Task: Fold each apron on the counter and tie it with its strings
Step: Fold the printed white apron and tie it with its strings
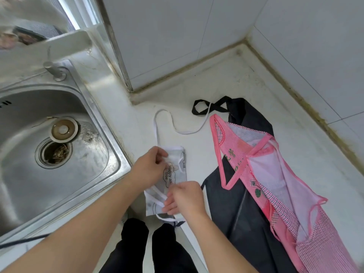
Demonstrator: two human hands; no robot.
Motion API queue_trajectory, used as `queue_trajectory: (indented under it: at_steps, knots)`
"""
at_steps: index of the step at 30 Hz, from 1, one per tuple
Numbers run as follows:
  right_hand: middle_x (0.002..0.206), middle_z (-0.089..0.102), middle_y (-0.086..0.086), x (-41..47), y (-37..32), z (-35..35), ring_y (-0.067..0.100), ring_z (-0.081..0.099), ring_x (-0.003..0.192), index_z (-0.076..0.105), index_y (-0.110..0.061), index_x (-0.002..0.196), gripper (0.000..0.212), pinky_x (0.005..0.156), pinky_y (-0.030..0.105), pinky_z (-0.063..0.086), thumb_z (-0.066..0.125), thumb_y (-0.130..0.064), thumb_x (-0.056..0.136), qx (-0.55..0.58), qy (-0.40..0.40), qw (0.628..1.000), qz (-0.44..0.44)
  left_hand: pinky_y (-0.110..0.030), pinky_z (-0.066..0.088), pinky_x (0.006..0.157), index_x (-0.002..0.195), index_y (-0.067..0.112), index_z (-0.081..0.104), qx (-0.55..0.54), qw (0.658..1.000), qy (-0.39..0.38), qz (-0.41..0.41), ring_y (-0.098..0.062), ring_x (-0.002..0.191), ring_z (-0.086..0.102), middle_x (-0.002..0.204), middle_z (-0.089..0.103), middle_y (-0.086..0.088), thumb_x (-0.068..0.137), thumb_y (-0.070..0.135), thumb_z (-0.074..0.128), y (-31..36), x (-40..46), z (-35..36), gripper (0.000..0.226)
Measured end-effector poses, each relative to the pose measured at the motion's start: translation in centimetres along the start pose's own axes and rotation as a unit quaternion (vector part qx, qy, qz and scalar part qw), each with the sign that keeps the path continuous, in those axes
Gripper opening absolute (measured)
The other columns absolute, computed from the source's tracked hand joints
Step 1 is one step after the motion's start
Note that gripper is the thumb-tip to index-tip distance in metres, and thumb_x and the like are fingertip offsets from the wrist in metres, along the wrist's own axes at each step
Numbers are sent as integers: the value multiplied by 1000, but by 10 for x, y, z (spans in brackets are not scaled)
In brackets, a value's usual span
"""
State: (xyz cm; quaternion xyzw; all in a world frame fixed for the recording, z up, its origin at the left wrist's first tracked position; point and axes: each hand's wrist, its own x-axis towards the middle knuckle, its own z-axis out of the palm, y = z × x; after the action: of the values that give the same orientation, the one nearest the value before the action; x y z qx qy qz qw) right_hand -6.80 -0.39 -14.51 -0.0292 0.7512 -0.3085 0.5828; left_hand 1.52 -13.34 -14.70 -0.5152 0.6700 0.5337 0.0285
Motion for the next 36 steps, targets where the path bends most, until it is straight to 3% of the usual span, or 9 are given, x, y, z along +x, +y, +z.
queue_trajectory:
  at_steps: [2, 4, 8, 12, 14, 25, 30, 32, 36]
  knots:
    - [67, 72, 25, 1, -6, 3, 40, 75, 60, 68, 9, 83, 27, 54, 41, 62, 52, -6, 98, -8, 5, 1000, 10, -25, 48, 67, 99, 25, 62, 61, 998, 24, -5, -9, 82, 64, 91, 69, 7, 93, 25, 65, 12, 4, -3, 6]
    - [66, 72, 24, 0, -11, 3, 39, 75, 59, 69, 9, 82, 27, 57, 46, 64, 52, -7, 97, -16, 1, 1000, 13, -23, 40, 58, 82, 16, 61, 80, 996, 42, 2, -11, 68, 58, 75, 65, 7, 91, 28, 68, 25, 9, -1, 16]
    - [61, 71, 18, -1, -11, 3, 36, 74, 57, 69, 3, 76, 29, 59, 48, 63, 56, -14, 96, -23, 15, 1000, 10, -23, 32, 48, 60, 15, 54, -53, 990, -64, -110, -17, 46, 36, 52, 43, -1, 90, 36, 71, 31, 15, 3, 41]
    - [58, 69, 10, -2, -12, 8, 25, 64, 44, 68, -5, 70, 40, 43, 27, 48, 62, -37, 94, -77, -50, 996, 2, -22, 42, 44, 75, 5, 76, -96, 977, -114, -154, -20, 46, 62, 65, 72, -12, 95, 47, 70, 29, 18, 4, 48]
    - [57, 69, 11, 1, -12, 12, 24, 62, 43, 67, -7, 66, 44, 43, 26, 45, 66, -42, 93, -103, -83, 991, 29, -23, 47, 43, 84, 0, 78, -121, 969, -115, -180, -21, 51, 67, 72, 76, -15, 94, 48, 72, 31, 20, 3, 50]
    - [62, 73, 15, 23, -13, 23, 28, 70, 48, 69, -5, 59, 41, 45, 27, 51, 61, -29, 92, -152, -71, 980, 108, -22, 41, 40, 74, 2, 77, -111, 969, -79, -206, -21, 38, 53, 58, 67, -15, 92, 53, 73, 28, 29, 12, 55]
    - [61, 73, 12, 18, -17, 16, 27, 70, 48, 70, -5, 68, 28, 49, 32, 55, 57, -19, 89, -141, -63, 984, 87, -22, 37, 40, 76, 4, 77, -142, 976, -75, -147, -22, 43, 55, 63, 70, -15, 96, 44, 69, 29, 13, 8, 46]
    - [60, 72, 11, 13, -18, 12, 27, 69, 47, 70, -3, 71, 23, 47, 30, 53, 58, -15, 87, -126, -69, 987, 74, -27, 43, 47, 73, 13, 75, -171, 982, -19, -78, -22, 50, 57, 63, 69, -7, 98, 28, 67, 20, -5, 6, 31]
    - [64, 74, 15, 10, -19, 3, 27, 70, 50, 73, 2, 82, 22, 45, 29, 55, 69, -18, 91, -98, -81, 989, 72, -25, 52, 66, 86, 27, 71, -9, 992, 124, 0, -4, 72, 67, 77, 72, 8, 93, 22, 64, -12, -53, 10, 11]
